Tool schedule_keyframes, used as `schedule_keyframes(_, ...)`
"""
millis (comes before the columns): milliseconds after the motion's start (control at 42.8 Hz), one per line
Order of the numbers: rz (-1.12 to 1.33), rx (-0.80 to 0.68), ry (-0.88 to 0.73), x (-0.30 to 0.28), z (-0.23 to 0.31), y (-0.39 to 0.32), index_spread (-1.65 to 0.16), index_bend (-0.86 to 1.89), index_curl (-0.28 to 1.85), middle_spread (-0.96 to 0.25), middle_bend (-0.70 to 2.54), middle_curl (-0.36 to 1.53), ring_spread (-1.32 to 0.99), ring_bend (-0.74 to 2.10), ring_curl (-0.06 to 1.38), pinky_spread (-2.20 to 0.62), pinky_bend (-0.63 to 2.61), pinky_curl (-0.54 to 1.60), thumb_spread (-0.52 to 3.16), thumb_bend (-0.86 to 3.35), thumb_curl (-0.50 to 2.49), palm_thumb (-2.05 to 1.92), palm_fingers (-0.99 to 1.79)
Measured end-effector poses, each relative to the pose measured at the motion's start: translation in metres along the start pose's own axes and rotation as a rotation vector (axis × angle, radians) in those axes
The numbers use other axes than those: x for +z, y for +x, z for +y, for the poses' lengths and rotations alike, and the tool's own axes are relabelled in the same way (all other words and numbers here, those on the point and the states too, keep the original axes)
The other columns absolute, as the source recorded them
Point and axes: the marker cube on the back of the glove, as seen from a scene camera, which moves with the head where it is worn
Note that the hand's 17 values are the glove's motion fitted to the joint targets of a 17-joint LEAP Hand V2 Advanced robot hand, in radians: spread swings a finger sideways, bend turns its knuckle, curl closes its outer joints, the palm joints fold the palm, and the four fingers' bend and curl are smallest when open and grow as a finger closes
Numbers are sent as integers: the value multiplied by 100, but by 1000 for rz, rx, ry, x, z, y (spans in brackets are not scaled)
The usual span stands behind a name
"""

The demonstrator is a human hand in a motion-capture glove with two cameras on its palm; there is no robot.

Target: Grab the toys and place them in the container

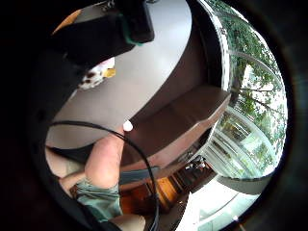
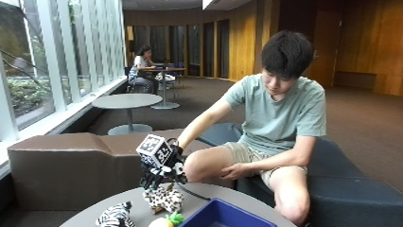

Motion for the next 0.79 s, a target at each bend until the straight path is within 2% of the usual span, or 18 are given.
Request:
schedule_keyframes(210, 38, 14, -45, 46, -27, 2, -23, 5, 7, 0, 11, 18, 2, 27, 31, 6, 117, 41, 113, -5, 17, -6, -28)
schedule_keyframes(397, 13, 10, 3, 73, -46, -2, -26, 14, 13, -1, 9, 17, 5, 15, 28, 6, 119, 41, 112, -2, 21, -1, -27)
schedule_keyframes(467, 14, 16, 37, 73, -51, -5, -27, 23, 17, -2, 5, 15, 5, 19, 28, 6, 119, 40, 115, 1, 23, 4, -15)
schedule_keyframes(491, 19, 19, 50, 74, -52, -6, -27, 16, 16, -1, 9, 16, 6, 15, 27, 6, 120, 40, 113, -2, 23, 0, -25)
schedule_keyframes(538, 27, 23, 82, 74, -56, -8, -28, 31, 20, -4, 6, 14, 4, 28, 30, 3, 115, 39, 119, 4, 26, 11, 2)
schedule_keyframes(654, 0, 19, 202, 75, -66, -14, -26, 48, 26, -9, 20, 16, -2, 39, 31, -6, 103, 33, 125, 8, 30, 19, 34)
schedule_keyframes(795, -57, 48, 315, 77, -68, -20, -25, 55, 32, -14, 38, 24, -12, 49, 36, -12, 92, 31, 122, 13, 38, 33, 54)
